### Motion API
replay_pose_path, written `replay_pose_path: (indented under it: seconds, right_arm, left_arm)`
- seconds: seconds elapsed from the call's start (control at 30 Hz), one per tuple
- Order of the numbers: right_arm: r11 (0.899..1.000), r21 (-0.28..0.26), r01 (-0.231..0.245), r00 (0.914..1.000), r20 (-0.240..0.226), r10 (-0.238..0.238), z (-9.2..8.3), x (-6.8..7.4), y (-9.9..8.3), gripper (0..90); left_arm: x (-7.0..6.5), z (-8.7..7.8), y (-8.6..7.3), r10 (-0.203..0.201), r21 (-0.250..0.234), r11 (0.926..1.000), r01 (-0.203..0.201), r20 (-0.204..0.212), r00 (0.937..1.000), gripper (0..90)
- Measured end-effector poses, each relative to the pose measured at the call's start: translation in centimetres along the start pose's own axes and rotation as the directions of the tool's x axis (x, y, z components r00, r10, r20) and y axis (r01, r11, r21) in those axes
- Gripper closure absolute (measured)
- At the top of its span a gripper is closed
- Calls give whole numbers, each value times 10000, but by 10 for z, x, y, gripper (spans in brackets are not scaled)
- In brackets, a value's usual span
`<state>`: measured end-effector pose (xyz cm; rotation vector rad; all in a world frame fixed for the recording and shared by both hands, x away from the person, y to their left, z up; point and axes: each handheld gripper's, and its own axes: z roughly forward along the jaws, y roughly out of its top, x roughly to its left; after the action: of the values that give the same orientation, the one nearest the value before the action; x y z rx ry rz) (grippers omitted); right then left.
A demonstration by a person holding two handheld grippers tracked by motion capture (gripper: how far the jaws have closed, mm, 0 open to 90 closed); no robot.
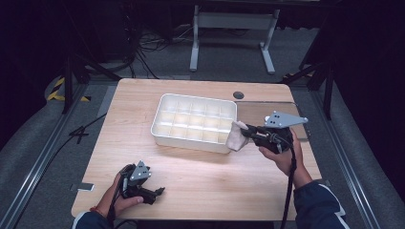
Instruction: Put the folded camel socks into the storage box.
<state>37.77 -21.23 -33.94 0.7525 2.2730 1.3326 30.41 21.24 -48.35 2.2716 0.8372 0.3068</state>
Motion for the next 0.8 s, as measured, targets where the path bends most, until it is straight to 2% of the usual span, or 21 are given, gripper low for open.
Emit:
replay_pose_path:
  seconds: [0.4,0.8]
  right_arm:
    - [9994,328,131,9993,352,-143,20,-15,15,800]
    - [9956,858,378,9978,503,-423,46,-17,15,800]
  left_arm:
    - [0,0,0,3,-1,10000,-3,0,10000,75]
    - [0,0,0,3,-4,10000,-3,3,10000,75]
